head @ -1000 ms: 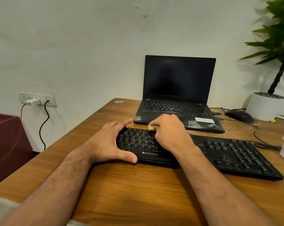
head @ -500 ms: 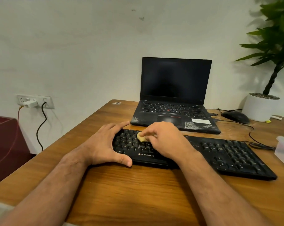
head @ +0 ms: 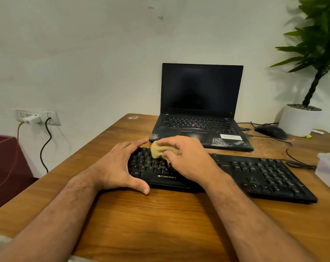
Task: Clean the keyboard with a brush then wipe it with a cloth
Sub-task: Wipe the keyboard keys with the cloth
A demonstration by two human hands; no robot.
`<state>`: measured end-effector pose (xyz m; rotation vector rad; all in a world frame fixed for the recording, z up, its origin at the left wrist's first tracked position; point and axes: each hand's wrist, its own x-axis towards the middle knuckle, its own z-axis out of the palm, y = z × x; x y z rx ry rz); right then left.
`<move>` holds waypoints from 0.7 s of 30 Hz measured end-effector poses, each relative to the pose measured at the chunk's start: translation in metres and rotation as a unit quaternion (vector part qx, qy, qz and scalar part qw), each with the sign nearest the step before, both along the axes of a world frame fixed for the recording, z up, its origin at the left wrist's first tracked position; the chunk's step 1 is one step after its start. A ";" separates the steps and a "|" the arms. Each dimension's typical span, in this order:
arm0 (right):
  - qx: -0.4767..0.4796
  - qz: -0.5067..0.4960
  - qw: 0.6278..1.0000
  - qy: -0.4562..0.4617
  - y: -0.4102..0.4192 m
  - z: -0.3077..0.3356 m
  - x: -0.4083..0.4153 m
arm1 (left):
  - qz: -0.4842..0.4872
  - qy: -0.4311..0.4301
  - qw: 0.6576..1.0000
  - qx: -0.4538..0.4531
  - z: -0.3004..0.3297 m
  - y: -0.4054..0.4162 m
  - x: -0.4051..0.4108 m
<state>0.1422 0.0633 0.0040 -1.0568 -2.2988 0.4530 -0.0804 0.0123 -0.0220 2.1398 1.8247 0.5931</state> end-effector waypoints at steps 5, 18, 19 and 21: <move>-0.063 0.026 0.997 -0.028 -0.003 0.002 -0.010 | 0.004 -0.004 1.000 -0.007 0.000 0.001 0.000; 0.014 -0.079 0.992 -0.098 0.008 0.004 -0.002 | 0.008 -0.005 1.000 -0.005 -0.001 0.001 0.000; 0.024 -0.102 0.989 -0.107 0.010 0.004 0.002 | 0.009 -0.008 1.000 -0.008 -0.001 0.001 0.000; 0.014 -0.081 0.992 -0.101 0.011 0.002 0.007 | 0.009 -0.007 1.000 -0.010 0.000 0.002 0.000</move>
